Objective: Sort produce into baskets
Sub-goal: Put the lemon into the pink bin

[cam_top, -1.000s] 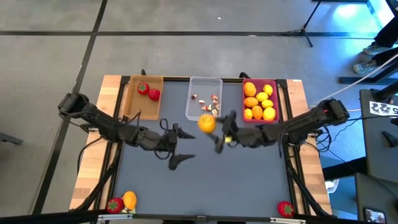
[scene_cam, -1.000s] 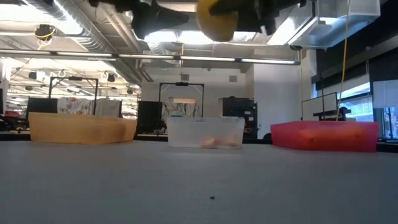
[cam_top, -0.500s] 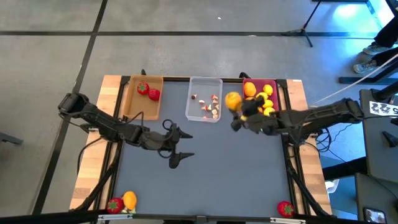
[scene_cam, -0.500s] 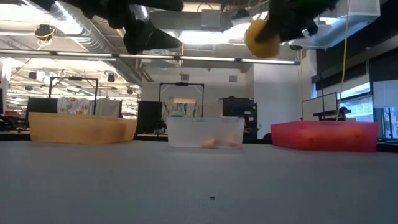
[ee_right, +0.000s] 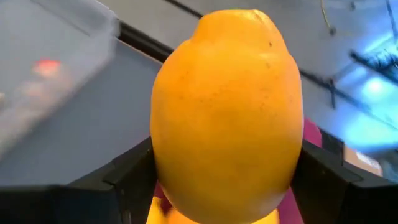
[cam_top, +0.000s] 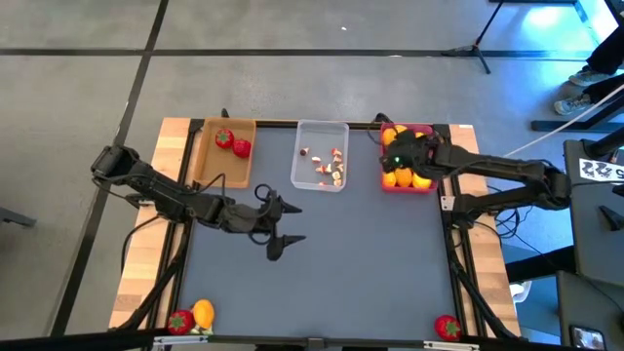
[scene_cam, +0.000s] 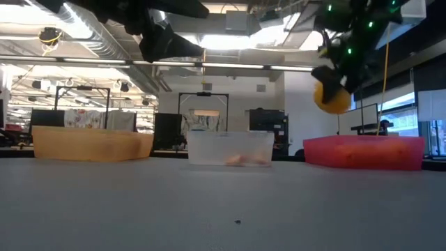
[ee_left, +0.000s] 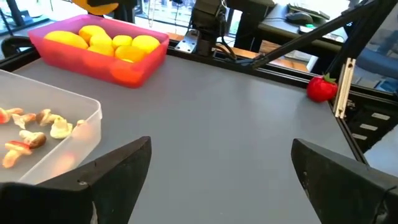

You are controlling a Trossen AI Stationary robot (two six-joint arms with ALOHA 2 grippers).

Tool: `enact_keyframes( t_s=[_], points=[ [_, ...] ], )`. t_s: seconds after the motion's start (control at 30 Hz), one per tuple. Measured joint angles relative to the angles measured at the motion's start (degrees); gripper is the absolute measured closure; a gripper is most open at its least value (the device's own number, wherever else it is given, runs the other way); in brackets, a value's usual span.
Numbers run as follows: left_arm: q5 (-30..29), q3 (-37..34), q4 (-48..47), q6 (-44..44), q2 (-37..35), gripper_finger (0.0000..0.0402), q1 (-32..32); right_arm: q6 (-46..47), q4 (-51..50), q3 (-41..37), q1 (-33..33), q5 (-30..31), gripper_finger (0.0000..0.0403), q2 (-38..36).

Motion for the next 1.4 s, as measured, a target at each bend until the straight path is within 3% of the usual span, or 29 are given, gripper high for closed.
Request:
enact_keyframes(
  t_s=[0.13, 0.3, 0.67, 1.13, 1.4],
  points=[
    [-0.13, 0.00, -0.15, 0.00, 0.00, 0.0020, 0.04, -1.35, 1.89, -2.30, -6.50, -0.21, 0.0113, 0.00],
    [-0.15, 0.00, -0.42, 0.17, 0.00, 0.0020, 0.02, -1.53, 3.27, -4.36, -13.55, -4.75, 0.0113, -0.02],
    [-0.19, 0.00, -0.43, 1.09, 0.00, 0.0020, 0.02, -5.72, 10.69, -6.78, -23.37, -12.57, 0.0113, 1.17],
    [-0.20, -0.02, -1.62, 1.17, 0.00, 0.0020, 0.02, -6.00, 12.44, -6.69, -25.44, -12.23, 0.0110, 8.17],
    [-0.20, -0.02, -1.60, 1.55, 0.00, 0.0020, 0.04, -7.62, 11.90, -6.75, -25.44, -12.08, 0.0033, 8.22]
  ],
)
